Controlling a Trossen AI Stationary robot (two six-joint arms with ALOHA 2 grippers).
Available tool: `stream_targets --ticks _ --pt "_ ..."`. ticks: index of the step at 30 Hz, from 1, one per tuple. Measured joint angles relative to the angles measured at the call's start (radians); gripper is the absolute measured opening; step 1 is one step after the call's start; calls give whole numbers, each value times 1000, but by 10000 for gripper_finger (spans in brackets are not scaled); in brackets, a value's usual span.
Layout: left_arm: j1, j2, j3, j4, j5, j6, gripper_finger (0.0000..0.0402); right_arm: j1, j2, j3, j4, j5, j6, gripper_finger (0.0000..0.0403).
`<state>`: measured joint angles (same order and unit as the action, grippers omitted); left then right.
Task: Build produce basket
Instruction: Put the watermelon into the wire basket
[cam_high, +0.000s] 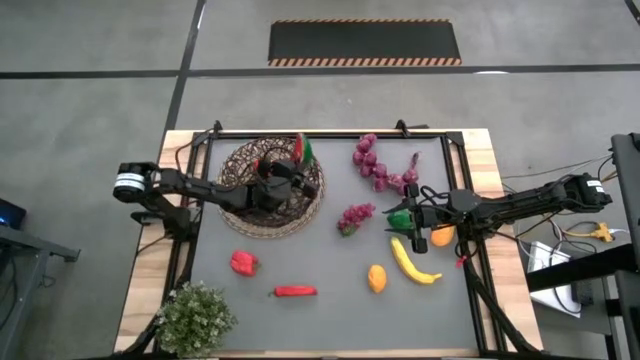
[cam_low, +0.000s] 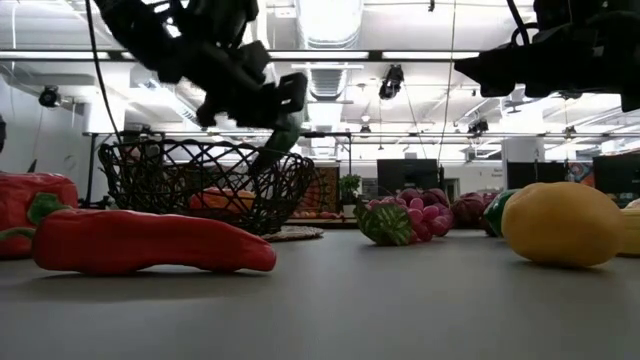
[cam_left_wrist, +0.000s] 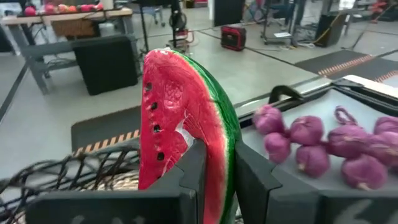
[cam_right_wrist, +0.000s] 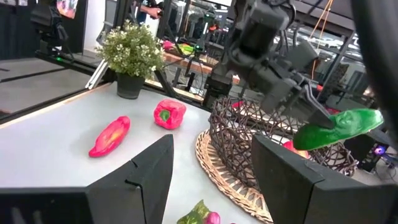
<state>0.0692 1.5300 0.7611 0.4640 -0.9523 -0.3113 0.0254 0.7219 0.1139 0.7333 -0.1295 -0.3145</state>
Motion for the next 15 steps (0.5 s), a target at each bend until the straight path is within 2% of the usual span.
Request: stream_targets --ticks 6,12,15 --pt "31 1 -50 5 -1 -75 41 0 0 0 0 0 0 201" --pt "30 1 -60 7 1 -75 41 0 0 0 -1 0 0 201" --pt "29 1 -58 7 36 -76 41 0 0 0 0 0 0 201"
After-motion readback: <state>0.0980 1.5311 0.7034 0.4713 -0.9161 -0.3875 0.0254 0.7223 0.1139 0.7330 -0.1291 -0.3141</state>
